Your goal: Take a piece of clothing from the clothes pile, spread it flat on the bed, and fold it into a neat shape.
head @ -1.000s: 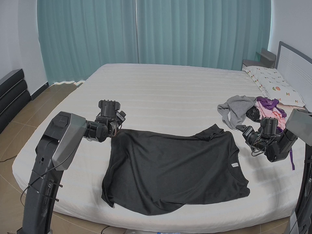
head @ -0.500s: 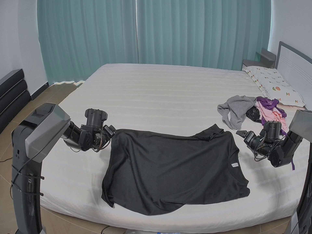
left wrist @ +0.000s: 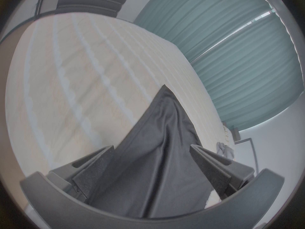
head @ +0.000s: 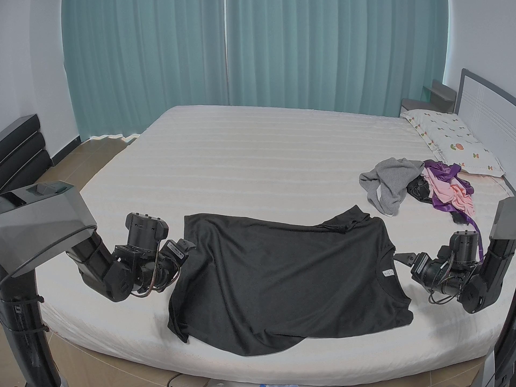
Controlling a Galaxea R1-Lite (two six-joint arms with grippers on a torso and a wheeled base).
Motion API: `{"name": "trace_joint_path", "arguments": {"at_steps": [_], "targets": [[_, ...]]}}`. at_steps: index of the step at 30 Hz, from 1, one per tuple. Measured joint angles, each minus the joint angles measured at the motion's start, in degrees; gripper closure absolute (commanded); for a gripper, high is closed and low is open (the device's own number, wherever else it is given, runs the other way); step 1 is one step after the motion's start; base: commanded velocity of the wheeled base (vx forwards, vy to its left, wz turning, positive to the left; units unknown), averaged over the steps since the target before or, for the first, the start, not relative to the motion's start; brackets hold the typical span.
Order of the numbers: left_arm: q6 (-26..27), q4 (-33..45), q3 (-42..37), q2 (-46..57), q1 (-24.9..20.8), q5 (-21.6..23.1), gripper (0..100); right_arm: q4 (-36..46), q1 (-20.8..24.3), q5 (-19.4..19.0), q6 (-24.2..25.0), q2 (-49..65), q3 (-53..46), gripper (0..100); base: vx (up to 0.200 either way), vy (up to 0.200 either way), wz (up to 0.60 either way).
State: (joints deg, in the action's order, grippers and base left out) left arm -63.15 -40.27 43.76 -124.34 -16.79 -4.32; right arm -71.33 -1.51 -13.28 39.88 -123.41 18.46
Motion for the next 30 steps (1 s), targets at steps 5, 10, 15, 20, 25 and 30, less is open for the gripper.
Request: {"name": "trace_joint_path", "arguments": {"at_steps": [5, 10, 15, 20, 25, 30], "targets": [[-1.06, -1.15, -4.35, 2.16, -0.68, 2.57, 0, -0.84, 0.35, -0.22, -0.35, -0.11, -2.78, 0, -0.200, 0.000, 0.00], [-0.87, -1.17, -6.72, 2.95, -1.04, 2.84, 0, -2.46, 0.44, -0.24, -0.35, -0.13, -4.49, 0, -0.200, 0.000, 0.00], [-0.55, -1.15, -8.59, 3.06, -1.10, 2.82, 0, -7.20, 0.50, -0.24, -0.41, -0.93, -6.61, 0, -0.040, 0.000, 0.00], [2.00, -1.12, -9.37, 2.77, -1.21, 2.51, 0, -12.09, 0.61, -0.24, -0.50, -2.86, -8.40, 0, 0.000, 0.000, 0.00], [3.91, -1.11, -9.31, 1.22, -1.46, 1.69, 0, -14.02, 0.89, -0.24, -0.55, -4.60, -9.62, 0, 0.000, 0.000, 0.00], [5.38, -1.12, -8.29, -0.38, -1.84, 1.61, 0, -14.18, 1.24, -0.24, -0.55, -5.38, -9.84, 0, 0.000, 0.000, 0.00]]}}
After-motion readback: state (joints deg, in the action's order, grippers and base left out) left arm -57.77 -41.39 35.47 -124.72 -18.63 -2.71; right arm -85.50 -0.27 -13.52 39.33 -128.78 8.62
